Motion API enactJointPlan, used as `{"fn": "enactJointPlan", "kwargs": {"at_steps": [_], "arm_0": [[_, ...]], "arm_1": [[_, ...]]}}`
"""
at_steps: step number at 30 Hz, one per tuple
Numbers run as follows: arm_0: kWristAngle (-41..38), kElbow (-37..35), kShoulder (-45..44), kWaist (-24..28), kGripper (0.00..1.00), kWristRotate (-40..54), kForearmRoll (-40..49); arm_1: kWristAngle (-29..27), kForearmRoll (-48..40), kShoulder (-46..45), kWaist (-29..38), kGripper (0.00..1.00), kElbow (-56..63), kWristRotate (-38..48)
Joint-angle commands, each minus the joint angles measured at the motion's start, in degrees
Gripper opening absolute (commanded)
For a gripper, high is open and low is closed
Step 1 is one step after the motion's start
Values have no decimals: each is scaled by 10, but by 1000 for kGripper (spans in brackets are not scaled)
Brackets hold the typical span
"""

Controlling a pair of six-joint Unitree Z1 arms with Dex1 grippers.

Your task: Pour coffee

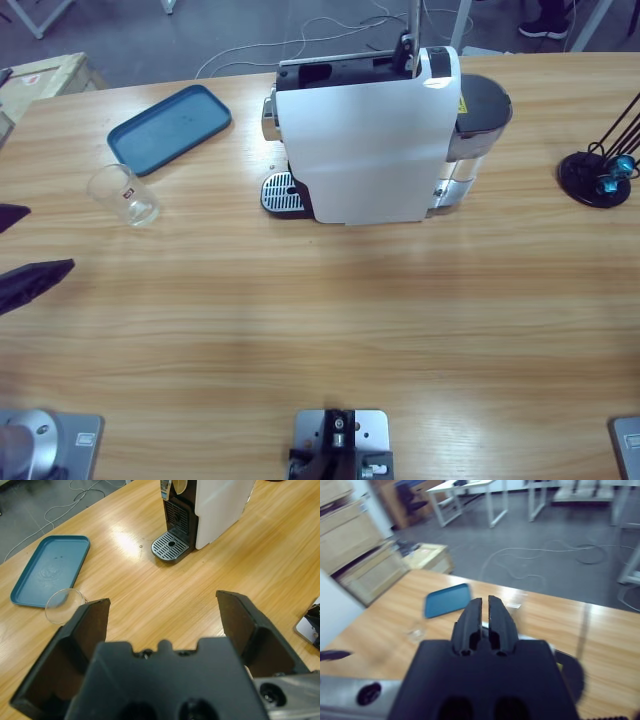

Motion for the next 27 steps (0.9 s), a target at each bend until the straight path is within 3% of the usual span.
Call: {"fn": "enactJointPlan", "kwargs": {"at_steps": [1, 7, 16, 27], "arm_0": [[0, 17, 5, -3, 904, -2, -4], [3, 16, 13, -3, 904, -2, -4], [2, 18, 0, -3, 899, -2, -6], [1, 17, 4, -3, 899, -2, -6]], "arm_1": [[17, -55, 70, -81, 0, 59, 74], [36, -83, 169, -94, 0, 12, 133], [58, -164, 204, -12, 0, 10, 128], [65, -163, 265, 15, 0, 5, 128]]}}
